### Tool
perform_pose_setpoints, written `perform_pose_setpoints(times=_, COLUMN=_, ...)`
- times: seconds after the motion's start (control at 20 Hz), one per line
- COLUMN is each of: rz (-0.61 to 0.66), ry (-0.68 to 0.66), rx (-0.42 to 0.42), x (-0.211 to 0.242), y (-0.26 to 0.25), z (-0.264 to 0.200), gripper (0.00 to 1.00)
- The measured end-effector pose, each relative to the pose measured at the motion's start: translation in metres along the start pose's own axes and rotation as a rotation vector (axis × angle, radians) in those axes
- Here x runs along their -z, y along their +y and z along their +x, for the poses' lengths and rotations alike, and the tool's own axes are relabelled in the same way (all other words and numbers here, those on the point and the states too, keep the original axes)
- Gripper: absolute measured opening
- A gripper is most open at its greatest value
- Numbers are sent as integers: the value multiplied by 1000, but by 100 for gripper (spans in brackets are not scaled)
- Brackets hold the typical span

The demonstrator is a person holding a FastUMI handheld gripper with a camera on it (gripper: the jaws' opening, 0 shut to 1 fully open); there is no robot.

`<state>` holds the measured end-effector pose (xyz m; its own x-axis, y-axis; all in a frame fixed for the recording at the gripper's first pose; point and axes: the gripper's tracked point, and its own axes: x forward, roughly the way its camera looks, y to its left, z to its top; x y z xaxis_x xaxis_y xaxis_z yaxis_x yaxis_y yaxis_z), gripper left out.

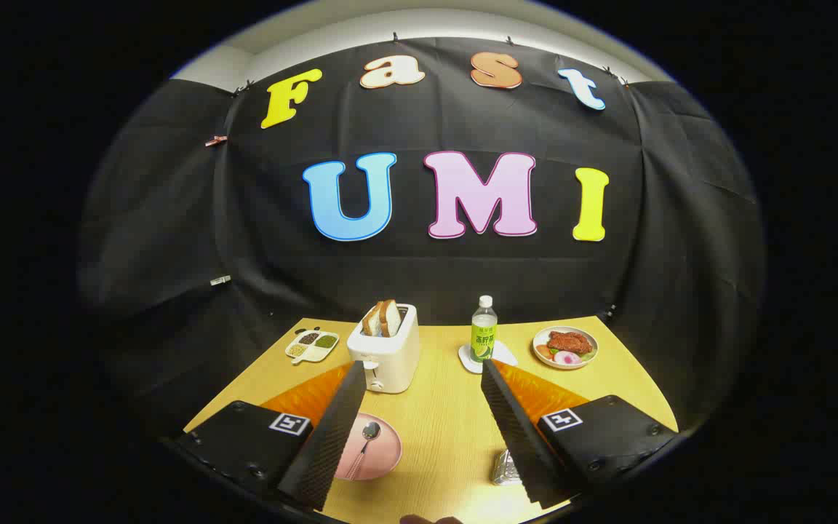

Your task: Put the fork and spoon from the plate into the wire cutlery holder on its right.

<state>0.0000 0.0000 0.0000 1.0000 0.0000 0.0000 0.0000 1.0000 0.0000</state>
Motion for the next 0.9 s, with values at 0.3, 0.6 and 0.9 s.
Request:
perform_pose_setpoints(times=0.3, rz=0, ry=-1, rx=-1, x=-2, y=-3, z=0, gripper=99)
perform_pose_setpoints(times=0.6, rz=11, ry=-6, rx=7, x=-4, y=-7, z=0, gripper=99)
perform_pose_setpoints(times=0.9, rz=9, ry=50, rx=3, x=15, y=-2, z=4, gripper=99)
